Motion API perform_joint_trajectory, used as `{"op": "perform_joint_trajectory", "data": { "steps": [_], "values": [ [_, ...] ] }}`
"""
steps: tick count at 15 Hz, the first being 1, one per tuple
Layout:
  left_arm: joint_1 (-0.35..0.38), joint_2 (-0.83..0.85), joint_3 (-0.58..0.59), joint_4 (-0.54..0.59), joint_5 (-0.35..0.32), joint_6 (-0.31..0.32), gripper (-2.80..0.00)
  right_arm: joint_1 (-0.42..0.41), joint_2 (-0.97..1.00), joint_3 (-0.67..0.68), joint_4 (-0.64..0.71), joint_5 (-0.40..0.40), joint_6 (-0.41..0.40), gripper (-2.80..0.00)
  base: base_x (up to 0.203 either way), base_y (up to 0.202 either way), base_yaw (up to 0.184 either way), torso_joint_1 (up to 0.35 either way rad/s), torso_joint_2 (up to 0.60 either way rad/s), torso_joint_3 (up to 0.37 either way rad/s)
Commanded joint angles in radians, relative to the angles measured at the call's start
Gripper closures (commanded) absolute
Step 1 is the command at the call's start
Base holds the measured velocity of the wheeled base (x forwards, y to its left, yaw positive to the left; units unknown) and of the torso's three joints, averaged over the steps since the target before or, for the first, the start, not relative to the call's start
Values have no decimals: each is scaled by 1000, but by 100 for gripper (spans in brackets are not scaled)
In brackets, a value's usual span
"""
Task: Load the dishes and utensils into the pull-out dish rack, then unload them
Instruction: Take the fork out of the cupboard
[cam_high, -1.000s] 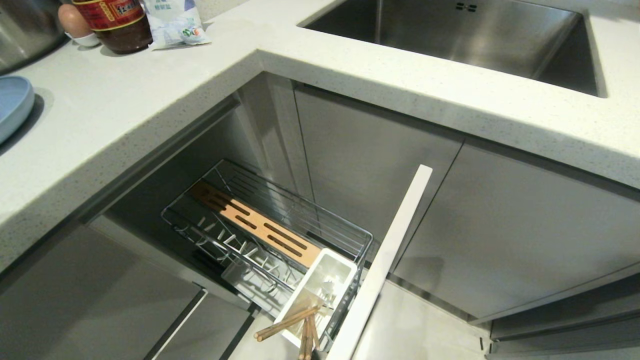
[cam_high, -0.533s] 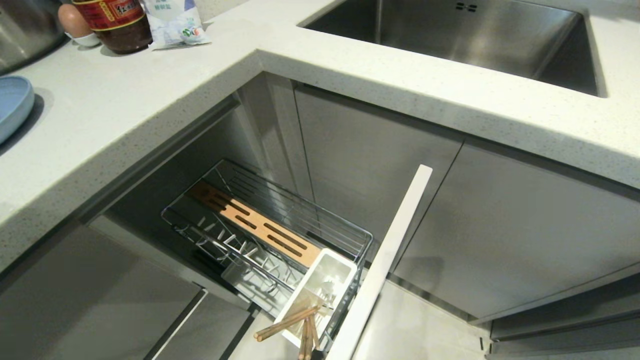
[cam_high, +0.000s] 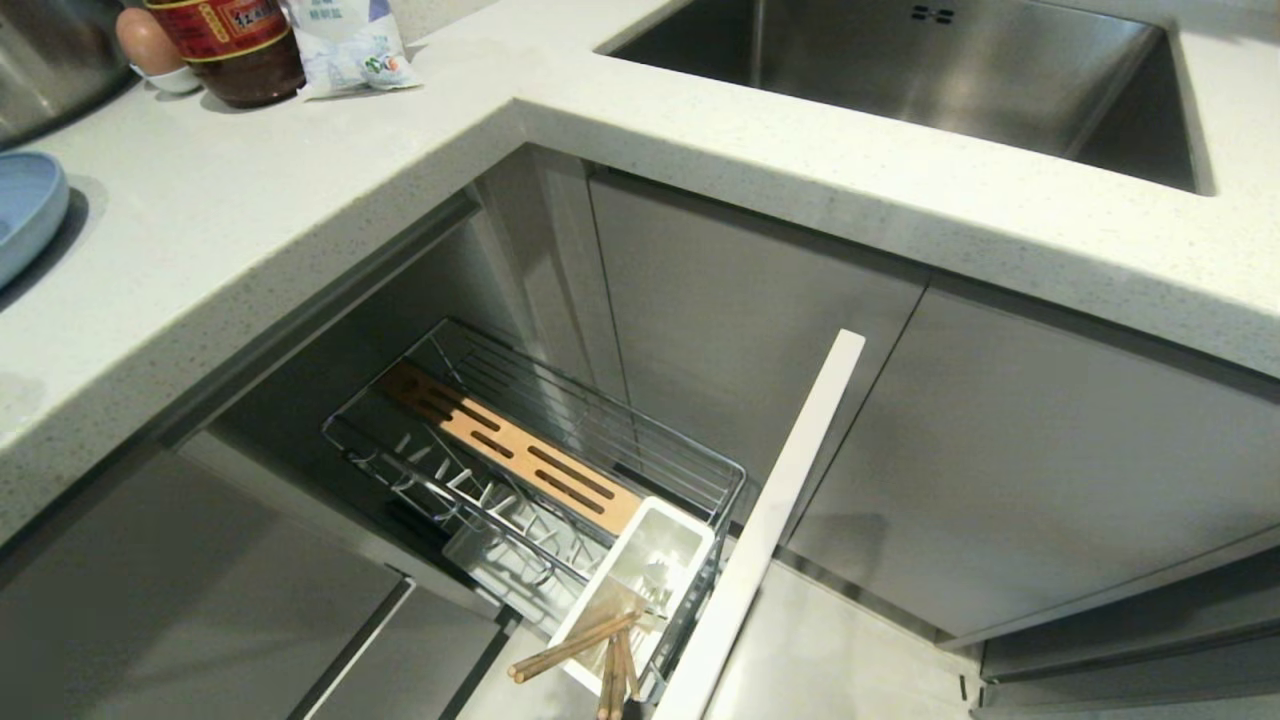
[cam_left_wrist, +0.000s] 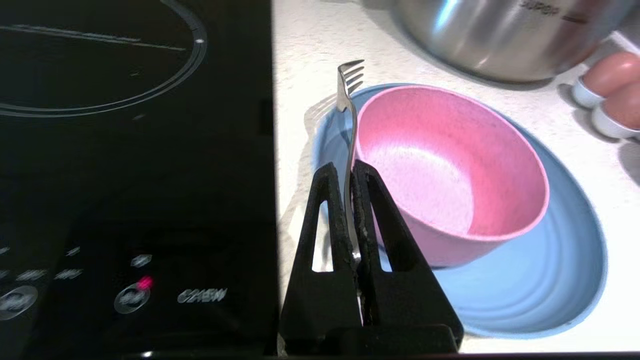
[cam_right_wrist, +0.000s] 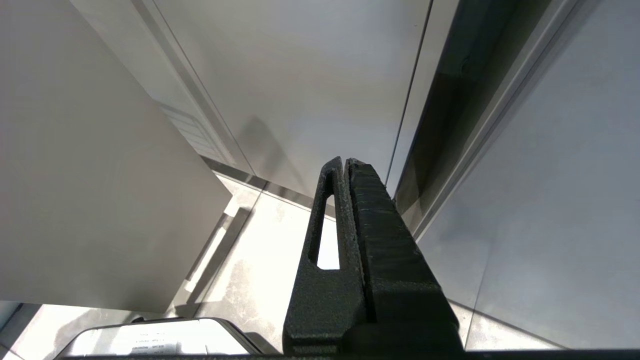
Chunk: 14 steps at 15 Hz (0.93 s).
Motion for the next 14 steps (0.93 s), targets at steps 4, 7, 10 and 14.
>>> {"op": "perform_joint_trajectory", "data": {
  "steps": [4,7,10,14],
  "values": [
    [-3,10,5,-22,-4,1,0,0,-3,0,-1,0,0,0,0,0,0,0,0,0],
    [-8,9,9,-35,-14,0,0,0,-4,0,-1,0,0,0,0,0,0,0,0,0],
    [-11,12,17,-66,-56,0,0,0,-4,0,-1,0,0,0,0,0,0,0,0,0],
    [-11,12,35,-74,-91,-2,0,0,-4,0,-1,0,0,0,0,0,0,0,0,0]
  ]
}}
